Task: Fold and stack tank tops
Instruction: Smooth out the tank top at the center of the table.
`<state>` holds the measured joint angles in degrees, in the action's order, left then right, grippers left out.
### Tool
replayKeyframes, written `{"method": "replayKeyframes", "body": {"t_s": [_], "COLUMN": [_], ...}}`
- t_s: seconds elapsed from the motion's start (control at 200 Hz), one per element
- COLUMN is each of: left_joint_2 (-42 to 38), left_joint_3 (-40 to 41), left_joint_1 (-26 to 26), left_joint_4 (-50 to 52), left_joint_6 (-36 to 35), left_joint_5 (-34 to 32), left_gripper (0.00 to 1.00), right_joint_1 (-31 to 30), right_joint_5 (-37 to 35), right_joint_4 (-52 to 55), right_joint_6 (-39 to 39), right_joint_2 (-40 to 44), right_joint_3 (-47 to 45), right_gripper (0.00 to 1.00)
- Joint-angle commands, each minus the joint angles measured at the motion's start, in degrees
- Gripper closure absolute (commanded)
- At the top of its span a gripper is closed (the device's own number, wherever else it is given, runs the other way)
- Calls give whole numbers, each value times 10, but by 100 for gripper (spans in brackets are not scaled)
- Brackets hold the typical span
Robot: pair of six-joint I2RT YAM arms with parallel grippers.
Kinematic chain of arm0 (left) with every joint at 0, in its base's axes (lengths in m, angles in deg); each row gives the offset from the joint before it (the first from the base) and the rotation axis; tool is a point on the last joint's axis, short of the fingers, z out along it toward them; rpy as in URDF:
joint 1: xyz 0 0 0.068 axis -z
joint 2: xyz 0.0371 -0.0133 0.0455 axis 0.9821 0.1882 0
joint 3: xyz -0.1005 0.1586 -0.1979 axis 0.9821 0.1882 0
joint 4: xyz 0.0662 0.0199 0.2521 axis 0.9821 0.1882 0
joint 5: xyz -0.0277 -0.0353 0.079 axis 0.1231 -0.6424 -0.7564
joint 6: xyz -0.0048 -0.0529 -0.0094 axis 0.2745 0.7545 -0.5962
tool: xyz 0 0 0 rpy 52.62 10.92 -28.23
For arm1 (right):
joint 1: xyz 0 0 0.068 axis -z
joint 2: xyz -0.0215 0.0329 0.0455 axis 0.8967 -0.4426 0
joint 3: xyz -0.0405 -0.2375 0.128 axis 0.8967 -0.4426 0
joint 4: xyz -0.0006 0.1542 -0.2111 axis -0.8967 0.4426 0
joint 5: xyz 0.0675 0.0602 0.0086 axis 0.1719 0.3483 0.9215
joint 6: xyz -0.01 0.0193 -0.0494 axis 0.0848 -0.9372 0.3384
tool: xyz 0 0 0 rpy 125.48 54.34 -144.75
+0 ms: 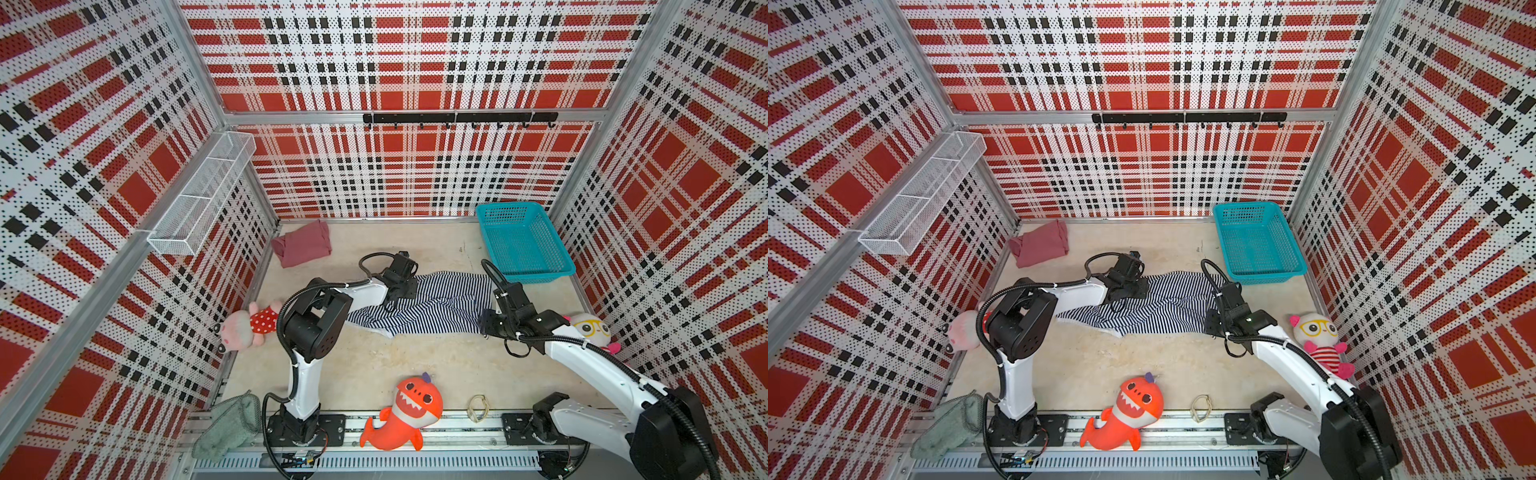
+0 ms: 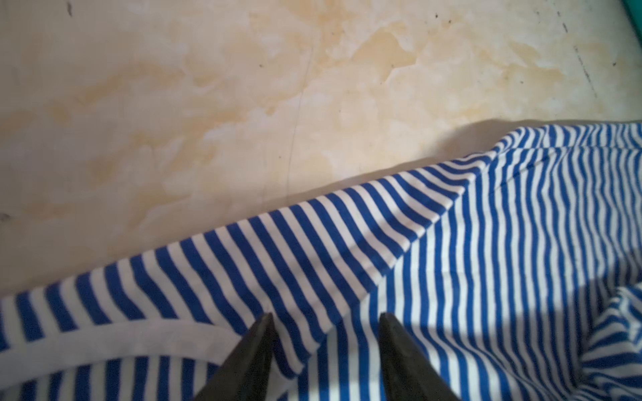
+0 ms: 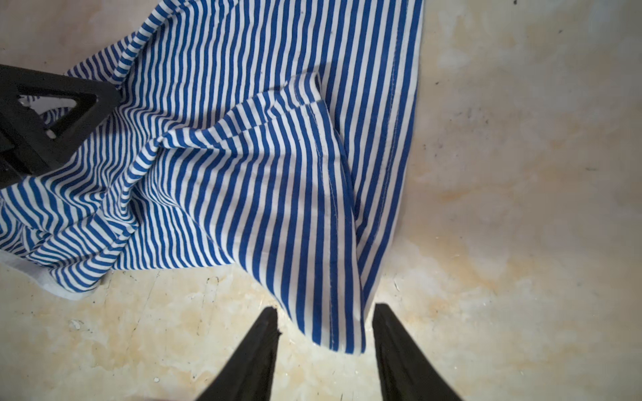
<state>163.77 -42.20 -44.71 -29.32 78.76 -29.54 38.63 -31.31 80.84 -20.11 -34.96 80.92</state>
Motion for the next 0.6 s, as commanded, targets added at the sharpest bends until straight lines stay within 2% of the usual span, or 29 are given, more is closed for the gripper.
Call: {"method": "replayKeyframes", "body": {"t_s": [0.0, 0.15, 0.205, 0.286, 0.346, 0.411, 0.451, 0.501, 0.596], "left_joint_2": [12, 9, 9, 9, 0, -15, -25, -32, -23], "left_joint_3": [-18, -39, -46, -55, -51, -35, -22, -5, 12], "left_joint_1": [-3, -5, -7, -13, -12, -10, -8, -5, -4], "left_joint_4": [22, 42, 46, 61, 65, 67, 64, 57, 46], "left_joint_6": [-20, -34, -38, -45, -47, -46, -42, -38, -35], "left_joint_5": [-35, -53, -55, -51, -47, -39, -35, -31, -26], "left_gripper": [68, 94, 100, 100, 92, 70, 63, 60, 61], "right_joint_1": [-2, -2, -2, -2, -2, -1, -2, -1, -3], "right_joint_5": [-4, -2, -1, 1, -1, -4, -7, -8, 6], "right_joint_4": [-4, -10, -13, -18, -21, -22, -26, -35, -44], "right_joint_6": [-2, -3, -5, -7, -9, -10, -10, -9, -4], "right_joint_2": [-3, -5, -6, -6, -6, -5, -4, -4, -23], "right_joint_3": [0, -5, -7, -8, -7, -2, -1, 0, 9], "right_gripper": [52, 52, 52, 52, 51, 50, 49, 46, 43]}}
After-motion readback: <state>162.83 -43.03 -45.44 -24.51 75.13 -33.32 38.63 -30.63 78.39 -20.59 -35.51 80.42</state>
